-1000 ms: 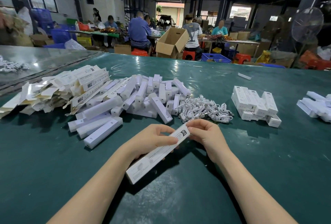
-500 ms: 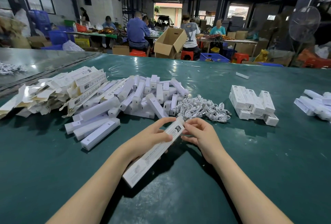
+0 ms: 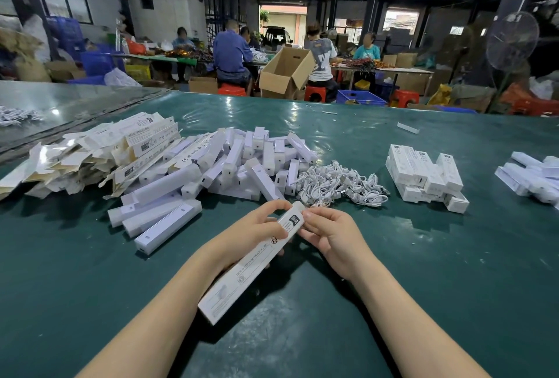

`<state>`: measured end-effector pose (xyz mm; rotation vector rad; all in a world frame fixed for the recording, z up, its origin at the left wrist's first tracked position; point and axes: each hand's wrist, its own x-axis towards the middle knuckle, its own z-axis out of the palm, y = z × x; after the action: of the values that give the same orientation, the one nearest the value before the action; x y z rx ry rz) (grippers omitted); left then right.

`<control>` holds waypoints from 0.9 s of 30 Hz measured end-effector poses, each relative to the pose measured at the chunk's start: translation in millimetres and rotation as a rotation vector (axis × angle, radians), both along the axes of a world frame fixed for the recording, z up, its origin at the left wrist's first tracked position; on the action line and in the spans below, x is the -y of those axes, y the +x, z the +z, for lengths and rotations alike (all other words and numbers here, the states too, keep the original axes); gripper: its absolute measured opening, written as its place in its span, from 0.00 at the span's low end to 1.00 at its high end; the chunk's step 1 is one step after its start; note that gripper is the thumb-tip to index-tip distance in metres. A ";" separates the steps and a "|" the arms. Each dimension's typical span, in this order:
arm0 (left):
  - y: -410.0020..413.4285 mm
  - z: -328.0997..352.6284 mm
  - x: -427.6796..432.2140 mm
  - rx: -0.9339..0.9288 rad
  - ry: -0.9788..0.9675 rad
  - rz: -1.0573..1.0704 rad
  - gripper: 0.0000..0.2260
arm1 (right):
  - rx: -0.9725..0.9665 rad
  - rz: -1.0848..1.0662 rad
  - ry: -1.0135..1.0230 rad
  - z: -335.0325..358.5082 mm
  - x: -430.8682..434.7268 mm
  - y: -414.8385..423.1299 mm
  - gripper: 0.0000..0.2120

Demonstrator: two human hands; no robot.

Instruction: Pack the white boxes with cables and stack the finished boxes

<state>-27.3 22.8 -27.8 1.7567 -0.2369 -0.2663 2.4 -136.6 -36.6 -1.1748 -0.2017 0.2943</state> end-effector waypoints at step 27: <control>-3.1 -2.1 8.6 0.157 -0.085 0.206 0.18 | 0.142 -0.199 -0.134 1.4 -3.3 -3.1 0.09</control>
<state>-30.3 14.3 -29.9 1.7036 -0.1757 0.0308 -0.7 -133.3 -35.2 -1.3390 -0.1896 0.0496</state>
